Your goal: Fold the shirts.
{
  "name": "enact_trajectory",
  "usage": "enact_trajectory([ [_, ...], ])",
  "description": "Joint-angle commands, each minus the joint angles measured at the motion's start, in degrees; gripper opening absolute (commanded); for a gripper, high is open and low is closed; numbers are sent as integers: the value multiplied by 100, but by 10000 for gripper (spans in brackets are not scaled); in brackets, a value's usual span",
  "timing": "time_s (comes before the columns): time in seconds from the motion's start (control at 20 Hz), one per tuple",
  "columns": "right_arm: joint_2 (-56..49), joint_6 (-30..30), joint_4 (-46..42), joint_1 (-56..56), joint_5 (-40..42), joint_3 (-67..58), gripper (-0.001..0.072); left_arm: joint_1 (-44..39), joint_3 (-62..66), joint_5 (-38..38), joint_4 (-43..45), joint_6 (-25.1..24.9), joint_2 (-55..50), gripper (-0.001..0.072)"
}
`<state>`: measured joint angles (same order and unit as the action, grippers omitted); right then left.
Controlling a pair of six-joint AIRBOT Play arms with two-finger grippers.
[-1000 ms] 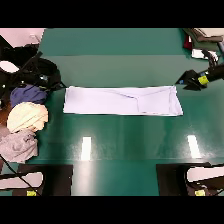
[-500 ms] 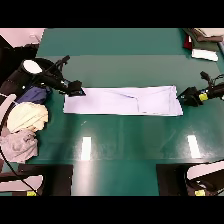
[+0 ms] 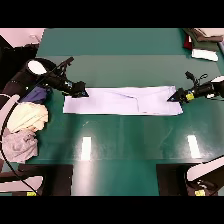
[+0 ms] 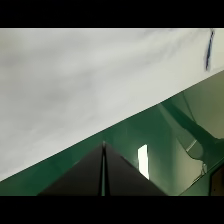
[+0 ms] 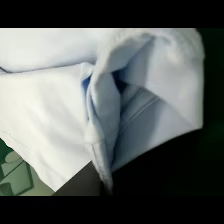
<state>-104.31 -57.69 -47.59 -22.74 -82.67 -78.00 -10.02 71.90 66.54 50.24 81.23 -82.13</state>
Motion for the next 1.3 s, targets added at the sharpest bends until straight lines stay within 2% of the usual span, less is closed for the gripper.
enact_trajectory([
  [0.0, 15, 33, 164, 96, -413, -363, 15, -146, 4, -7, 63, 136, -2, 21],
  [0.25, 623, -319, 160, 494, -704, -669, 13, -848, 87, -1069, 103, 302, -234, 21],
  [0.5, 1257, -1207, 160, 1360, -1010, -1700, 12, -1408, 1032, -1106, 68, 306, -1274, 21],
  [0.7, 1410, -1631, 155, 2297, -1051, -2708, 12, -1725, 2050, -1106, 26, 437, -2212, 21],
  [0.9, 1394, -1860, 144, 3112, -828, -3307, 12, -1875, 2736, -1147, 2, 492, -2903, 21],
  [1.05, 1390, -1893, 87, 3510, -708, -3438, 12, -1875, 2774, -1209, 22, 579, -3056, 21],
  [1.25, 1390, -1897, 87, 3733, -522, -3438, 12, -1825, 2848, -822, 269, 343, -3023, 20],
])
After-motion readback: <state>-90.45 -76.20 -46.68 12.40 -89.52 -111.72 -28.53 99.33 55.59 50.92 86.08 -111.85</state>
